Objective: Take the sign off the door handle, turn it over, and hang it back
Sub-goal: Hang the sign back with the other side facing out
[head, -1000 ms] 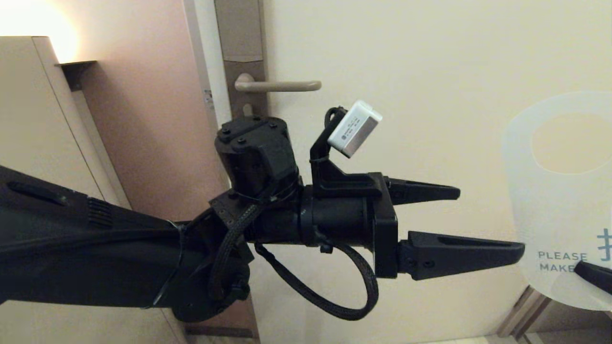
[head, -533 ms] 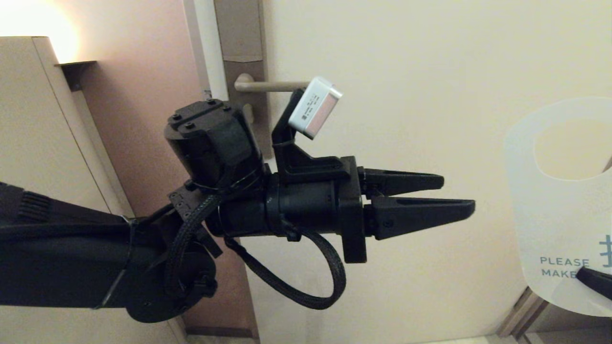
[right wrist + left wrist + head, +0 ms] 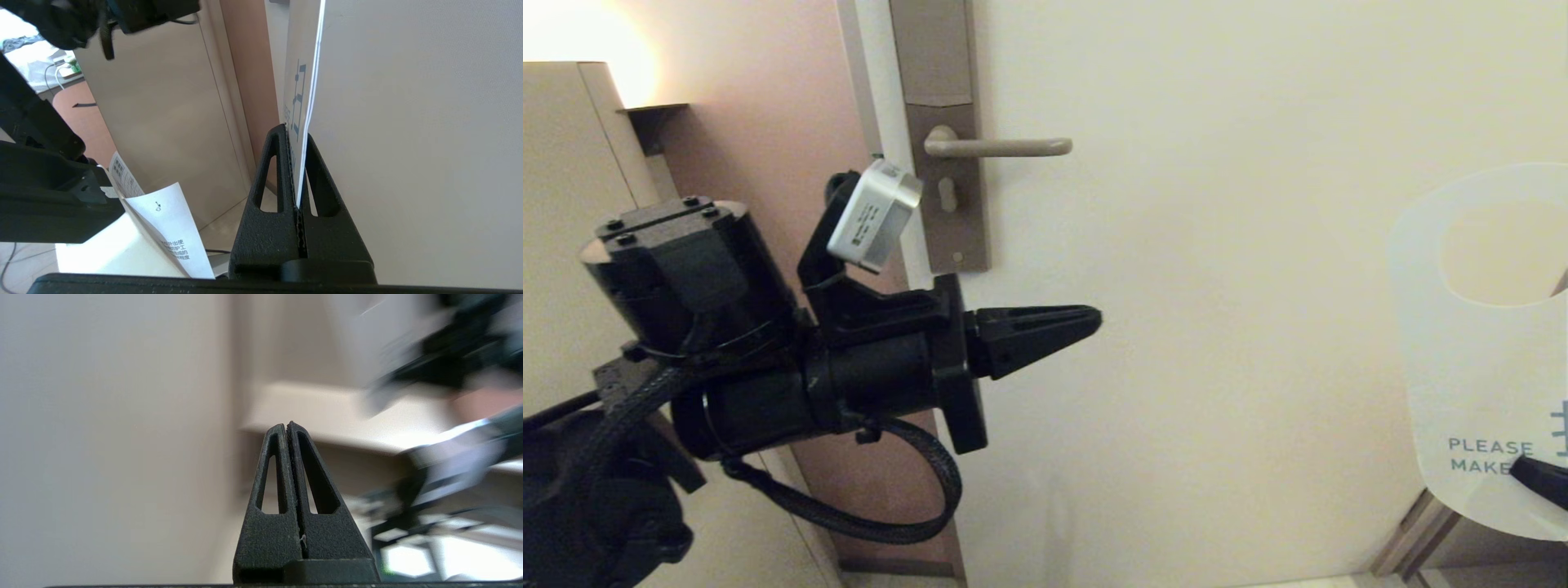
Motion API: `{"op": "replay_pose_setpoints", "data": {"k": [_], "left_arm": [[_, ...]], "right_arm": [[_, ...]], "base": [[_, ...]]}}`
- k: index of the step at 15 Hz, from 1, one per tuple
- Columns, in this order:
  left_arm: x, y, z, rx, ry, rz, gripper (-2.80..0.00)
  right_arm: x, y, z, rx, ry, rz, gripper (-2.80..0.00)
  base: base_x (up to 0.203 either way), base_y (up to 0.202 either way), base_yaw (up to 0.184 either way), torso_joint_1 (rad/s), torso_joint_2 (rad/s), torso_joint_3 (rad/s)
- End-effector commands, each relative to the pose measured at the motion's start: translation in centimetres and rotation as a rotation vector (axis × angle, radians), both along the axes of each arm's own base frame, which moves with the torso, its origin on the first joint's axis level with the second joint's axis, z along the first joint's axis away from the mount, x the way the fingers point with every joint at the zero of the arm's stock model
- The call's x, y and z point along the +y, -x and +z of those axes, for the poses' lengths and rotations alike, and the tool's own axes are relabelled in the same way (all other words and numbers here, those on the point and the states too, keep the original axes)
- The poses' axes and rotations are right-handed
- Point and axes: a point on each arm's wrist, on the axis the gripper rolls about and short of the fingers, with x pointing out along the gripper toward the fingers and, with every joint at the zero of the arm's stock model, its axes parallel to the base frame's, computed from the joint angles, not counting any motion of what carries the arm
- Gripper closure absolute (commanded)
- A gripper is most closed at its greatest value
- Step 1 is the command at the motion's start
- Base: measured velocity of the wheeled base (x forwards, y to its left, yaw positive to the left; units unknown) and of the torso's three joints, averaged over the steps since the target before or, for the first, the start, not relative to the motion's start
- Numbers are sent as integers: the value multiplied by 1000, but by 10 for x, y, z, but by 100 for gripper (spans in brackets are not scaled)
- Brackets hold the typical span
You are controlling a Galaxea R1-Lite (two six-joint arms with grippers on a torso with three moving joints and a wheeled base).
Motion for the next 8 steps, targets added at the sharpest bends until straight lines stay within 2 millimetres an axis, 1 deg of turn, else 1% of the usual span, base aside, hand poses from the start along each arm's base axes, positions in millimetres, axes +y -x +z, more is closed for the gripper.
{"op": "replay_pose_setpoints", "data": {"k": [1,3,5,7,8], "left_arm": [[38,15,1,-66,-48,144,0],[68,25,-8,-59,-89,275,0],[96,33,-18,-47,-121,460,0],[119,44,-31,-25,-150,656,0],[128,53,-38,-15,-159,724,0]], "right_arm": [[0,0,2,-8,-1,5,0],[0,1,2,-16,0,2,0],[-1,4,3,-29,0,1,0],[-1,6,2,-35,1,-15,0],[-1,6,2,-35,1,-22,0]], "base": [[0,0,0,0,0,0],[0,0,0,0,0,0],[0,0,0,0,0,0],[0,0,0,0,0,0],[0,0,0,0,0,0]]}}
